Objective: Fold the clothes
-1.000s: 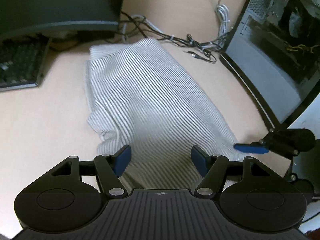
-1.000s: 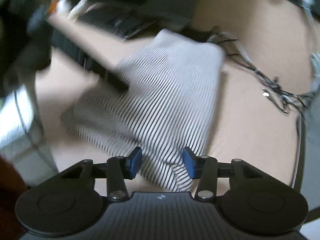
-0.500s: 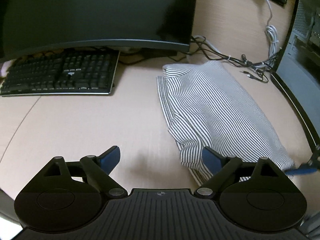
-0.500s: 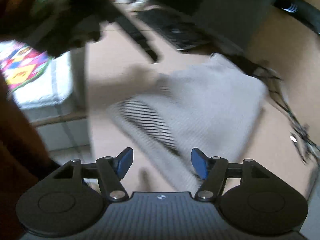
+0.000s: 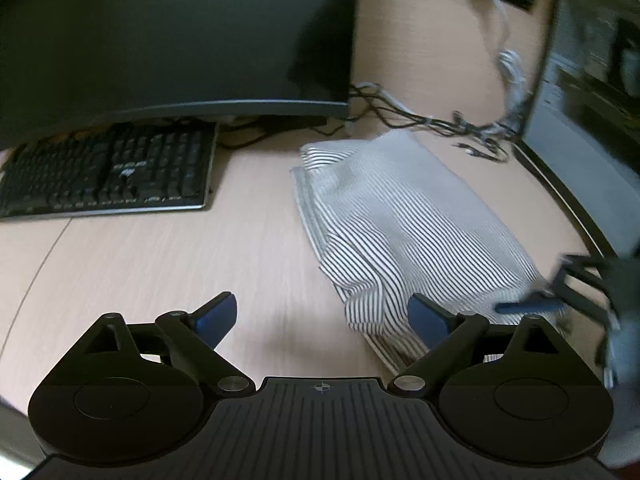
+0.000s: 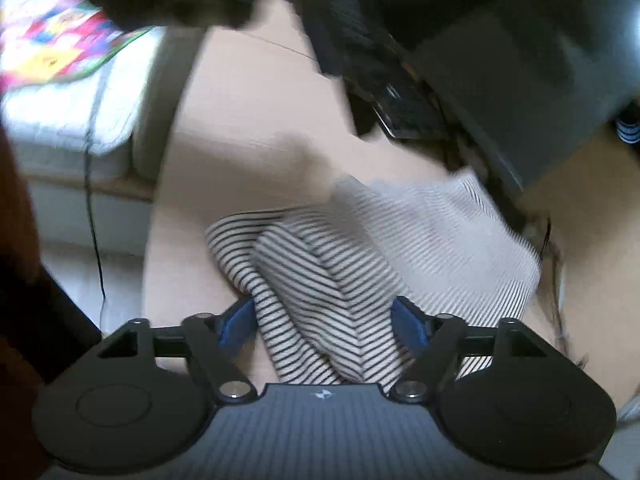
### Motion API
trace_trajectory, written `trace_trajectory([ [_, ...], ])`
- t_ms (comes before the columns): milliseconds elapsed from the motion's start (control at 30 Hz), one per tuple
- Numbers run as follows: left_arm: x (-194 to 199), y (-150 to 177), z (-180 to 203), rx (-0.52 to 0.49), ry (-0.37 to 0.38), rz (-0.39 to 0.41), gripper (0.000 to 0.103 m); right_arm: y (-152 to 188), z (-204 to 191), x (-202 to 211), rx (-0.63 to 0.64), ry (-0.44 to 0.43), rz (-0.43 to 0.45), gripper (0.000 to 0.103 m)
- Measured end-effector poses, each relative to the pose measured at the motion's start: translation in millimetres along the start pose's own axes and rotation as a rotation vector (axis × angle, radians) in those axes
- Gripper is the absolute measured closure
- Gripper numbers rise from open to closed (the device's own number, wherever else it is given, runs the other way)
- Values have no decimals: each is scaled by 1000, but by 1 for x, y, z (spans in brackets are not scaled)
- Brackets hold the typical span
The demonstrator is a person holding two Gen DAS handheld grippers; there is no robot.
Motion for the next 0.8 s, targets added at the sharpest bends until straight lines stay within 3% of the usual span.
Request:
trace_trajectory([
  [200, 10, 18, 13, -182, 97, 5, 5, -2, 58, 6, -533, -184, -32, 56],
  [367, -2, 28, 36, -312, 180, -5, 5, 6, 66, 10, -705, -243, -33, 57],
  [433, -13, 31, 48, -370, 180, -12, 5, 6, 68, 13, -739, -249, -36, 57],
  [567, -42, 30, 67, -476, 82, 14, 4, 2, 58, 28, -706, -210, -39, 57],
  [667, -49, 20, 68, -445, 84, 30, 4, -2, 48, 56, -593, -121, -26, 56],
  [733, -48, 12, 64, -398, 105, 43, 4, -3, 38, 71, -459, -14, 4, 38],
  [800, -47, 6, 61, -360, 126, 51, 4, -2, 24, 79, -297, 95, 29, 30],
])
Point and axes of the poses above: each gripper's, at about its wrist camera, not at the fingertips, and x roughly against the way its jaws point, z to its right, y to its underside, the point moved 1 cm from there along -x, roughly the way its jaws point, and after that the axes turned 2 degrees about y, right-handed, at the moved point
